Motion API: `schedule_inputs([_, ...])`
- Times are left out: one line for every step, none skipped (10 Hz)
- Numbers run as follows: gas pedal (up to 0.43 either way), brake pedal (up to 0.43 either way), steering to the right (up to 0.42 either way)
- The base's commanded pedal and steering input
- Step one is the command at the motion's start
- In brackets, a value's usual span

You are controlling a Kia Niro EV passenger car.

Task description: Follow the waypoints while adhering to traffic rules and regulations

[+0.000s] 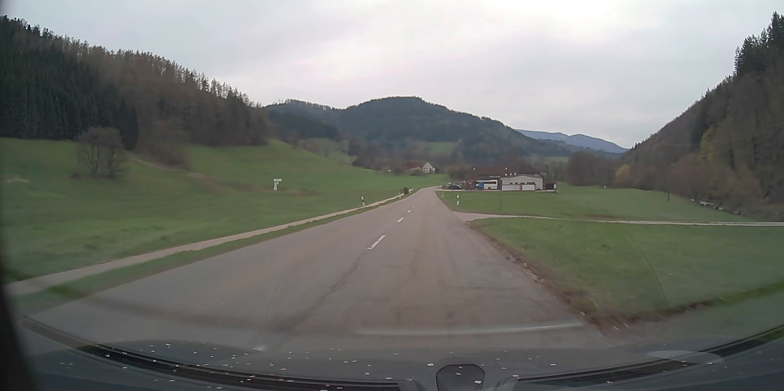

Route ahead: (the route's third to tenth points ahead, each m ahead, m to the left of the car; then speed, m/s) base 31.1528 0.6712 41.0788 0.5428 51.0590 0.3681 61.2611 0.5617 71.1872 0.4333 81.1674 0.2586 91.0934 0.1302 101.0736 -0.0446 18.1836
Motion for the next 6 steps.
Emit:
schedule_inputs([0.079, 0.0, 0.002])
schedule_inputs([0.059, 0.0, 0.002])
schedule_inputs([0.008, 0.0, 0.002])
schedule_inputs([0.008, 0.0, 0.002])
schedule_inputs([0.008, 0.0, 0.002])
schedule_inputs([0.008, 0.0, 0.002])
